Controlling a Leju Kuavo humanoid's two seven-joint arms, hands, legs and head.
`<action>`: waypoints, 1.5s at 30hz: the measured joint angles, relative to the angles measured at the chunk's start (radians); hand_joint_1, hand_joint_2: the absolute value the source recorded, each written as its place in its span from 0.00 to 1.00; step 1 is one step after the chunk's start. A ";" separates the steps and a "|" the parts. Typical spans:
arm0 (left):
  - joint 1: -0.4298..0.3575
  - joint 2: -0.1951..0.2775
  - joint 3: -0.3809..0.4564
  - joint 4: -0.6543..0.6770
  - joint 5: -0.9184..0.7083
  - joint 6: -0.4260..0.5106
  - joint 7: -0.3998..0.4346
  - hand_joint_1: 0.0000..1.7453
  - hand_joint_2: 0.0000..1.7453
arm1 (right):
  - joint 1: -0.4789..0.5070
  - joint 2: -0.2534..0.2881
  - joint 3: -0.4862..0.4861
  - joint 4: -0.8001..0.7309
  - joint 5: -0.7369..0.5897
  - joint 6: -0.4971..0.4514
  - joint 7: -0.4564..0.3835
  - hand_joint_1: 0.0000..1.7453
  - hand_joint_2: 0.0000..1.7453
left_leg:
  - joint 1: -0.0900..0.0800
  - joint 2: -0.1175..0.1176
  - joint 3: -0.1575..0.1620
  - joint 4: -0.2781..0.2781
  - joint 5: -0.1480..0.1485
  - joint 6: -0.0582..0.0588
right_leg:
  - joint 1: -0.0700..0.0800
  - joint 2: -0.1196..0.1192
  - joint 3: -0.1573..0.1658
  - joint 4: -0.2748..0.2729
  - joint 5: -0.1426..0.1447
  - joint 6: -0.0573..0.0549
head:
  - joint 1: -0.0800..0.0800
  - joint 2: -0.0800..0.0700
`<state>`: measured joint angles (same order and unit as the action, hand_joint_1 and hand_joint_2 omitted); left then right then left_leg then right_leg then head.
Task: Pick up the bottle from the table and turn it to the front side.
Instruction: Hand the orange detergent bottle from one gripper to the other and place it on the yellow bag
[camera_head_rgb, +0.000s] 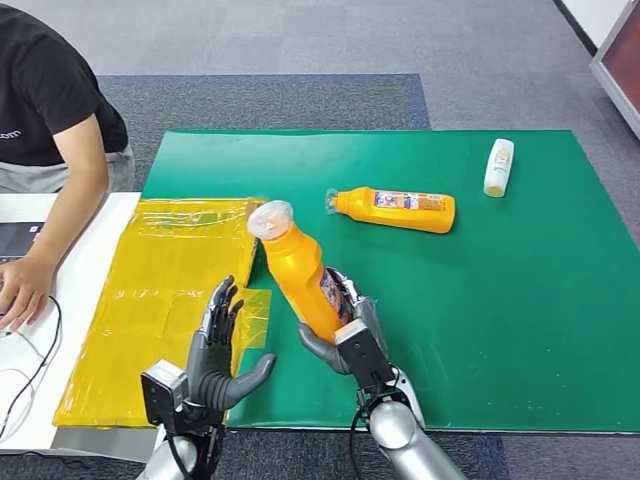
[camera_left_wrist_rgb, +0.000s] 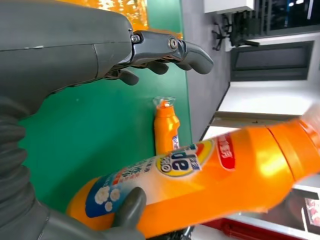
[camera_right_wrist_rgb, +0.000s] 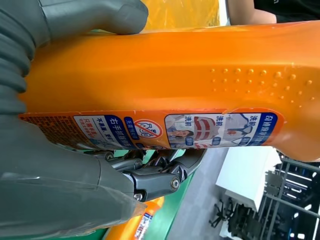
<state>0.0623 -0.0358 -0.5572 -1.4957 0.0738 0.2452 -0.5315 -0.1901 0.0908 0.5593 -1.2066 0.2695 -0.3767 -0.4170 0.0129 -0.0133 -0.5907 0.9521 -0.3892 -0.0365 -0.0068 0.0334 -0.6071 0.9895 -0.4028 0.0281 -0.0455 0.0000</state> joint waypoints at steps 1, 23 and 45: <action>-0.001 0.000 0.001 0.002 0.006 0.000 0.002 0.00 1.00 | 0.000 0.000 0.002 0.000 0.000 -0.004 -0.002 1.00 1.00 | 0.000 0.000 0.000 0.000 0.000 0.000 | 0.000 0.000 0.000 0.000 0.000 0.000 | 0.000 0.000; -0.050 -0.012 0.026 0.013 0.102 -0.052 0.029 0.00 1.00 | -0.013 0.000 0.033 0.001 0.030 -0.069 -0.043 1.00 1.00 | 0.000 0.000 -0.001 0.000 0.000 0.000 | 0.000 0.000 -0.001 0.000 0.000 0.000 | 0.000 0.000; -0.100 -0.016 0.010 0.034 0.114 -0.108 0.075 0.00 1.00 | -0.039 0.000 0.083 0.035 0.092 -0.102 -0.057 1.00 1.00 | 0.000 0.000 -0.002 0.000 0.000 0.000 | 0.000 0.000 -0.002 0.000 0.000 0.000 | 0.000 0.000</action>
<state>-0.0382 -0.0516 -0.5477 -1.4613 0.1879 0.1370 -0.4561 -0.2292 0.0904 0.6421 -1.1721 0.3619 -0.4787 -0.4742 0.0128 -0.0133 -0.5928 0.9523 -0.3890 -0.0365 -0.0069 0.0331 -0.6090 0.9895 -0.4027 0.0282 -0.0454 0.0000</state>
